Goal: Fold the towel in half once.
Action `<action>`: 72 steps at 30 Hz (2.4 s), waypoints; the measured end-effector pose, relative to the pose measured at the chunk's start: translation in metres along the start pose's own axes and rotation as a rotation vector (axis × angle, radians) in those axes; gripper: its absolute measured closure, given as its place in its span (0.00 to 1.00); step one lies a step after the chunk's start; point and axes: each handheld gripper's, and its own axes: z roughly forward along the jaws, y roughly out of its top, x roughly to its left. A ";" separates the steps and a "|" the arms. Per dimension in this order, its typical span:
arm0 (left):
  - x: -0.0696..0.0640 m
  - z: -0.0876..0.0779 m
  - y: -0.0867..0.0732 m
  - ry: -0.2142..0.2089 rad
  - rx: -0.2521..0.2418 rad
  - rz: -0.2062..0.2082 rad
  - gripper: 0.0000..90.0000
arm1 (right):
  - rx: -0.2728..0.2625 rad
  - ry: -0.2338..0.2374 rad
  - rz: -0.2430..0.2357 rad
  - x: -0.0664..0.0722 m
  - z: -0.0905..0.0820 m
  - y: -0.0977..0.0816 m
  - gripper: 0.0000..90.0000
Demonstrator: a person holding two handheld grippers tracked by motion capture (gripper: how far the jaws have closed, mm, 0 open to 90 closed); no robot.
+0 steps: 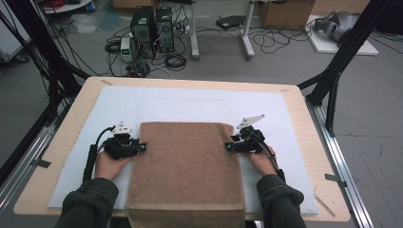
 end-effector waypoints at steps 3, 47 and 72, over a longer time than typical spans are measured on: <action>0.001 0.001 0.001 -0.015 -0.004 -0.007 0.92 | 0.000 0.053 0.007 -0.001 0.001 0.001 0.88; -0.017 -0.037 0.009 0.045 -0.069 0.158 0.53 | -0.098 -0.030 -0.075 0.021 -0.049 0.036 0.56; -0.034 -0.025 -0.027 0.006 -0.029 0.206 0.91 | 0.014 0.052 -0.129 0.048 -0.014 -0.015 0.92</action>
